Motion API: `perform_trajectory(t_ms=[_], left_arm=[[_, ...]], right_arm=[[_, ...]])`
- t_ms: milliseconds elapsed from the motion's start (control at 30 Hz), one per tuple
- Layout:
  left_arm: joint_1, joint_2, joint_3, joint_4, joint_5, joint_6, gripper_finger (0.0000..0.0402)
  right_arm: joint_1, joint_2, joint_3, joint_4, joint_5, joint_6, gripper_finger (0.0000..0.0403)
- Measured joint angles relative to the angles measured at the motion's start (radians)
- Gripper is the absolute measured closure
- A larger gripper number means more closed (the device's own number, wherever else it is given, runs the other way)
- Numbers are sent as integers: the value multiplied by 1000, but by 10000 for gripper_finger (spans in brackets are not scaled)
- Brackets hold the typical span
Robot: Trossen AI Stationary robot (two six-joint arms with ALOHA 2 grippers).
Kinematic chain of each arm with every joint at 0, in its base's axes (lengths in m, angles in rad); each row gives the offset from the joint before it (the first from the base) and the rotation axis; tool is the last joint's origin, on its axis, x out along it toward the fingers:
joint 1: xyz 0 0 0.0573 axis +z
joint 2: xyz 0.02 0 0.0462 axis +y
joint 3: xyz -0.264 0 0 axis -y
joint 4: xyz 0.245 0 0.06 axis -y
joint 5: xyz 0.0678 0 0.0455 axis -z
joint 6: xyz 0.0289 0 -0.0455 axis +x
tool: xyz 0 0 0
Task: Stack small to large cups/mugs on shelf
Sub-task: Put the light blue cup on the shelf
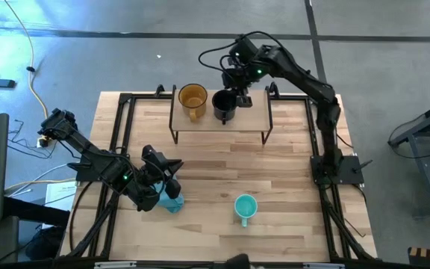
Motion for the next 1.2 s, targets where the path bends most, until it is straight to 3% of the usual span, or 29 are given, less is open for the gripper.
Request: perform_trajectory(t_ms=[367,667,900,1200], left_arm=[[0,0,0,1,-1,60,364],[0,0,0,10,-27,148,364],[0,-3,0,110,-26,301,364],[0,-43,0,228,-26,373,364]], right_arm=[[74,-176,0,-141,-12,130,320],[113,-331,-1,-160,-151,286,320],[145,-430,-3,-141,-247,382,320],[230,-536,-4,-88,-253,449,320]])
